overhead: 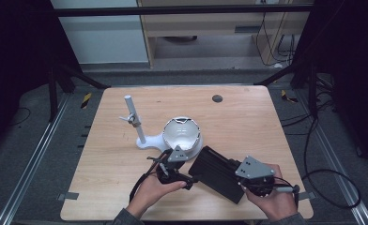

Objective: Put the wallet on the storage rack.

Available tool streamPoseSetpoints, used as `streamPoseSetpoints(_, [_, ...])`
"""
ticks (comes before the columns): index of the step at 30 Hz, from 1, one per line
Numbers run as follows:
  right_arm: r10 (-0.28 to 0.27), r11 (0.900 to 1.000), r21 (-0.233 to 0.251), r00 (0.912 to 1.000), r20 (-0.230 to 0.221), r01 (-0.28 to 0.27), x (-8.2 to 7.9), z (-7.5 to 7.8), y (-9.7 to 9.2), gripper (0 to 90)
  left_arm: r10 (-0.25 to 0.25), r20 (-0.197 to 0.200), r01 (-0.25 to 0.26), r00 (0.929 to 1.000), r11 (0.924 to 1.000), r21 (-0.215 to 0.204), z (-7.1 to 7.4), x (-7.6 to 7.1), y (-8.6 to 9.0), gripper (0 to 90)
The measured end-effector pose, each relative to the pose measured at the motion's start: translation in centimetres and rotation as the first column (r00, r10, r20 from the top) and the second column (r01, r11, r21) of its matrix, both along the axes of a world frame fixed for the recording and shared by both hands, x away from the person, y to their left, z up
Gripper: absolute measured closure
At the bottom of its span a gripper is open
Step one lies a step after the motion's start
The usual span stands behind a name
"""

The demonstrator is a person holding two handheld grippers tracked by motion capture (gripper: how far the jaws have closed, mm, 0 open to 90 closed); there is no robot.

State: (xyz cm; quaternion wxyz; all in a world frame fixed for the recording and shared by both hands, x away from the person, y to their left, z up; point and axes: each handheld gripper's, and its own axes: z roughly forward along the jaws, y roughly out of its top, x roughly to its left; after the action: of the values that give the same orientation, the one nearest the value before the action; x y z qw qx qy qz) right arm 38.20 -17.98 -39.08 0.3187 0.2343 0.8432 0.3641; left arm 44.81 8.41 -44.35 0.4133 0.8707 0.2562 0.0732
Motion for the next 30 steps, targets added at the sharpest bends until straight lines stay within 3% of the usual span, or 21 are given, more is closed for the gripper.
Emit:
streamPoseSetpoints(17, [0.025, 0.9983, 0.052, 0.9992, 0.031, -0.027, -0.2, 1.5, 0.0, 84.1, 0.017, 0.032, -0.016, 0.9993, 0.9993, -0.034, 1.1, -0.2, 0.8, 15.2])
streamPoseSetpoints(30, [0.044, 0.9957, 0.079, 0.9978, 0.050, -0.048, -0.4, 2.1, 0.0, 84.1, 0.014, 0.030, -0.013, 0.9994, 0.9988, -0.047, 1.2, 0.0, 0.9, 14.8])
